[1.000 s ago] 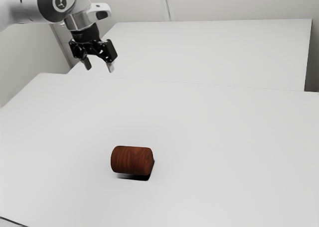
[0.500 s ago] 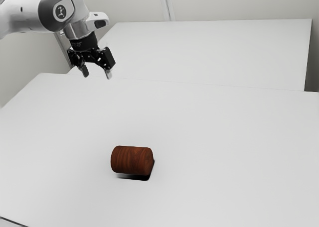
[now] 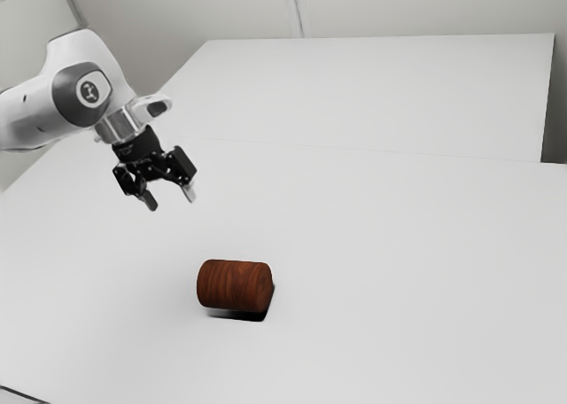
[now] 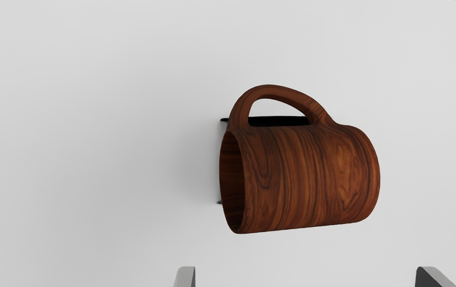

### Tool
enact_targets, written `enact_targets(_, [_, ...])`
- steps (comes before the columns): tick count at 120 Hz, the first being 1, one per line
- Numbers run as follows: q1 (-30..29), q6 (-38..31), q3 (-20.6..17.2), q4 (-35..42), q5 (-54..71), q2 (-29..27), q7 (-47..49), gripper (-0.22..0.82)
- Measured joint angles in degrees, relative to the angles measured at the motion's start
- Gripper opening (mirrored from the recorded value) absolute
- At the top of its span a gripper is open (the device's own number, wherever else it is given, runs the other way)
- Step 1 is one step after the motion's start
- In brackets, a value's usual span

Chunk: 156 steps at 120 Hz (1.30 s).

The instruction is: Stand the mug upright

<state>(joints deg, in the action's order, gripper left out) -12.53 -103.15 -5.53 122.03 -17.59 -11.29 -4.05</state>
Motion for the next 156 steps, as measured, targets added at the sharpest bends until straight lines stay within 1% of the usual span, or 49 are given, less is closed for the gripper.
enact_targets(34, [-3.01, -7.12, 0.18, 10.32, -13.55, -0.67, -17.58, 0.60])
enact_targets(50, [-6.16, -8.62, 0.25, 14.10, -17.46, -0.27, -25.13, 0.60])
enact_targets(72, [-6.70, -9.49, 0.33, 16.84, -21.08, 1.14, -33.08, 0.60])
enact_targets(96, [-8.12, -9.37, 0.28, 17.21, -26.22, 6.25, -39.54, 0.60])
enact_targets(115, [-8.56, -8.74, 0.26, 17.12, -29.40, 8.52, -43.71, 0.60])
enact_targets(138, [-10.21, -6.38, 0.17, 16.93, -34.28, 11.82, -47.52, 0.60])
enact_targets(156, [-11.85, -1.91, 0.11, 16.77, -38.56, 12.91, -49.73, 0.60])
